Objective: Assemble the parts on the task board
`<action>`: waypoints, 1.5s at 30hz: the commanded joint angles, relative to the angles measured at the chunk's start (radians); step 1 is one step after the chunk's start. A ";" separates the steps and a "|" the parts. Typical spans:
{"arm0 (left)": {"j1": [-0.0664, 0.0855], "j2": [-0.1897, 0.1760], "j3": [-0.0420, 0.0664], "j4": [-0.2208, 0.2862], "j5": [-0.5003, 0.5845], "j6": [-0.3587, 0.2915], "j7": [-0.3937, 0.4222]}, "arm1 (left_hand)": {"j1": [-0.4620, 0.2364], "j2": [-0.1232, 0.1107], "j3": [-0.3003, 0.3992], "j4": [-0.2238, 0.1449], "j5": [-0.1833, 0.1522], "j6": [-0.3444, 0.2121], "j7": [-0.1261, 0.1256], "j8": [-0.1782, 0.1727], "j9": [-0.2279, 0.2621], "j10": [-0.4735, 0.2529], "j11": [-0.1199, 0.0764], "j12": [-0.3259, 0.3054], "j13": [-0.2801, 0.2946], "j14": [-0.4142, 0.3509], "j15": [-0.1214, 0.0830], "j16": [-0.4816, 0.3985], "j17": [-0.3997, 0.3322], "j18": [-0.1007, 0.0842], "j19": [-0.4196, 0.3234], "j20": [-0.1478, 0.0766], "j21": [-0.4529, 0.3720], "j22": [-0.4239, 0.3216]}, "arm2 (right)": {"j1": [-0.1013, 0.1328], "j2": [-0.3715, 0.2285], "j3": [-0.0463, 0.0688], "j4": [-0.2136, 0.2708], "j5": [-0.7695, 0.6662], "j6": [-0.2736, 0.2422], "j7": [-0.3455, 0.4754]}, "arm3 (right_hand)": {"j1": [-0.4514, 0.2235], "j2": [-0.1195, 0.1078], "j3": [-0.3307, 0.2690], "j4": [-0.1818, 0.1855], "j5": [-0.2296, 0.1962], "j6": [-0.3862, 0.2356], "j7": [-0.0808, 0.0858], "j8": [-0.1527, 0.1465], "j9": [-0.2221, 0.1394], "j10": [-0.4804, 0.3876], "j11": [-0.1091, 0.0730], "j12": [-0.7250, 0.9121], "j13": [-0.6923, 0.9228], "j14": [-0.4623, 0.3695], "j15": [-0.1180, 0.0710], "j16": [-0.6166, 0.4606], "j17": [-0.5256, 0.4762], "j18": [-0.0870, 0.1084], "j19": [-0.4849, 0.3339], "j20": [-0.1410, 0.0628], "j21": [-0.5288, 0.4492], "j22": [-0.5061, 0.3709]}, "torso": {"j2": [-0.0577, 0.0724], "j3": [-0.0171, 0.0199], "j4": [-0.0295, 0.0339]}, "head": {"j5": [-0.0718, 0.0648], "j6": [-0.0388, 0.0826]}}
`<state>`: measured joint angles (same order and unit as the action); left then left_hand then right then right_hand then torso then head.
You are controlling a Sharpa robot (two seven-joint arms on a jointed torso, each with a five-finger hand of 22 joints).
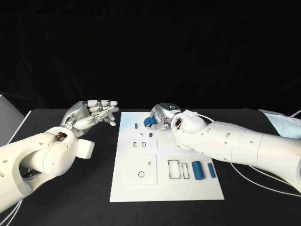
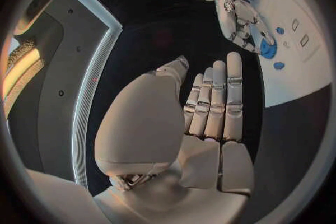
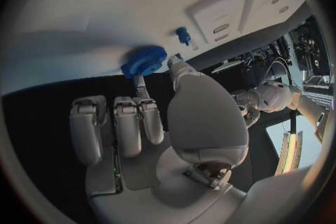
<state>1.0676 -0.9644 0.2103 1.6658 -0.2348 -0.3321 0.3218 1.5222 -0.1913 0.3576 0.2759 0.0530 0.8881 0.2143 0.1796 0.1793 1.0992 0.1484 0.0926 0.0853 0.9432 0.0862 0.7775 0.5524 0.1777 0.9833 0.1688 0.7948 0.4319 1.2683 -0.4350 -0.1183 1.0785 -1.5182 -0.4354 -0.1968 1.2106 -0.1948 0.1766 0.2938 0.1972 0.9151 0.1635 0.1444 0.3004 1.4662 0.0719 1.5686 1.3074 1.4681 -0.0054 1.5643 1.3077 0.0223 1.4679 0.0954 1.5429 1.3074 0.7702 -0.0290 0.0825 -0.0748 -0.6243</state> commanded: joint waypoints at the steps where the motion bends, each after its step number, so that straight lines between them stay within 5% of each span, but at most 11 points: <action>1: 0.000 0.001 0.001 0.002 -0.004 0.015 0.000 | 0.001 -0.005 0.005 0.001 -0.001 0.001 -0.004 -0.006 0.001 -0.007 -0.001 -0.001 -0.001 -0.005 -0.006 0.003 0.000 0.006 -0.005 0.000 0.005 0.001 | -0.003 -0.005 -0.002 0.004 0.026 0.045 0.027 | -0.007 0.001 -0.006 -0.001 -0.004 0.000 -0.001 -0.003 0.001 0.105 0.009 0.002 0.263 0.103 0.008 0.006 0.263 -0.014 0.091 0.007 0.003 0.233 | 0.000 0.0003 0.0002 | 0.000 -0.001; 15: 0.000 0.000 0.001 0.002 -0.004 0.011 -0.002 | 0.001 -0.006 0.009 0.002 -0.001 -0.008 0.000 -0.011 -0.001 -0.018 0.002 -0.005 -0.003 -0.007 -0.004 0.005 -0.001 0.005 -0.009 0.002 0.010 0.004 | -0.003 -0.028 -0.007 0.019 0.036 0.068 0.027 | -0.020 0.029 -0.018 0.000 0.007 0.019 -0.006 0.004 0.003 0.105 0.006 0.002 0.263 0.103 0.005 0.006 0.263 -0.015 0.092 0.006 0.006 0.237 | 0.000 0.0013 -0.0002 | -0.001 -0.002; 24: 0.000 -0.001 0.001 0.001 -0.004 0.011 -0.002 | 0.001 -0.006 0.009 0.002 -0.001 -0.008 0.000 -0.011 -0.001 -0.018 0.002 -0.005 -0.003 -0.007 -0.004 0.005 -0.001 0.005 -0.009 0.002 0.010 0.004 | -0.004 -0.054 -0.009 0.040 0.034 0.038 0.022 | -0.033 0.041 -0.019 -0.001 0.026 0.030 -0.009 0.010 0.003 0.105 0.003 0.002 0.263 0.103 0.003 0.006 0.263 -0.015 0.093 0.003 0.007 0.239 | 0.000 0.0005 0.0008 | -0.001 -0.005; 40: 0.000 -0.002 0.001 0.000 -0.004 0.009 0.000 | 0.001 -0.006 0.009 0.001 -0.001 -0.010 0.001 -0.012 -0.001 -0.020 0.003 -0.005 -0.003 -0.007 -0.003 0.006 -0.002 0.005 -0.010 0.002 0.012 0.005 | -0.004 -0.094 -0.009 0.091 0.040 0.021 0.021 | -0.032 0.028 -0.026 -0.002 0.035 0.038 -0.012 0.013 0.004 0.105 0.000 0.002 0.263 0.103 0.000 0.006 0.263 -0.017 0.095 0.001 0.011 0.243 | 0.001 0.0011 -0.0003 | 0.000 -0.003; 45: 0.000 -0.001 0.001 -0.001 -0.004 0.009 0.001 | 0.001 -0.006 0.009 0.001 -0.001 -0.010 0.001 -0.012 -0.001 -0.020 0.003 -0.005 -0.003 -0.007 -0.003 0.006 -0.002 0.005 -0.010 0.002 0.012 0.005 | -0.004 -0.111 -0.009 0.114 0.039 -0.036 0.022 | -0.032 0.029 -0.026 -0.002 0.036 0.039 -0.012 0.014 0.004 0.105 0.000 0.002 0.263 0.103 -0.001 0.006 0.263 -0.017 0.095 0.000 0.011 0.243 | 0.000 0.0002 0.0020 | -0.002 -0.005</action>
<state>1.0674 -0.9666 0.2103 1.6636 -0.2355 -0.3325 0.3157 1.5222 -0.1913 0.3603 0.2787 0.0530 0.8845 0.2179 0.1742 0.1789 1.0863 0.1538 0.0925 0.0828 0.9395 0.0826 0.7774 0.5524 0.1777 0.9790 0.1717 0.7997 0.4356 1.2643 -0.5403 -0.1270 1.1850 -1.4785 -0.4339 -0.1761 1.1765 -0.1606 0.1559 0.2898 0.2277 0.9495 0.1549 0.1546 0.3056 1.4664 0.0716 1.5686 1.3078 1.4682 -0.0055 1.5643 1.3077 0.0223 1.4679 0.0953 1.5468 1.3078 0.7704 -0.0283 0.0826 -0.0754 -0.6282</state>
